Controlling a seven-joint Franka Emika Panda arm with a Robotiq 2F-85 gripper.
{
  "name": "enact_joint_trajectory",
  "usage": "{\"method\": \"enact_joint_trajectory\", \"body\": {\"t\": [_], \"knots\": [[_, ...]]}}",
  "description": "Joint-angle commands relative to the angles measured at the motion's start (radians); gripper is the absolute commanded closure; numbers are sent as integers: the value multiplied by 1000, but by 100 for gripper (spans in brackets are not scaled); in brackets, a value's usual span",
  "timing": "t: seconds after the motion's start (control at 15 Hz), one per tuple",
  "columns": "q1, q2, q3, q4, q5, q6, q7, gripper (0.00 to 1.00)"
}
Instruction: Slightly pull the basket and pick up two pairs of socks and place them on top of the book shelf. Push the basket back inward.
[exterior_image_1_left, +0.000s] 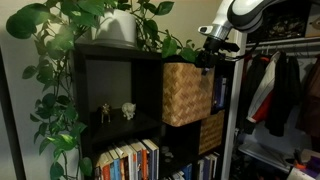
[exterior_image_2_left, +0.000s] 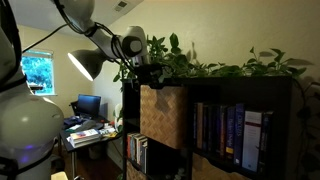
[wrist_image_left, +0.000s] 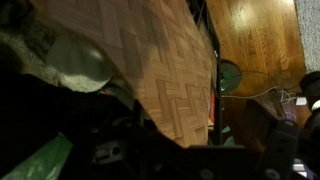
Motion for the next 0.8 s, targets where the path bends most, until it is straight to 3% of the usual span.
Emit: {"method": "enact_joint_trajectory", "body": {"t": [0.0, 0.33, 0.73], "knots": [[-14, -50, 35, -20, -6, -16, 98, 0], [-90, -12, 97, 43, -146, 37, 387, 0], [-197, 4, 142, 139, -351, -68, 723, 0]]}}
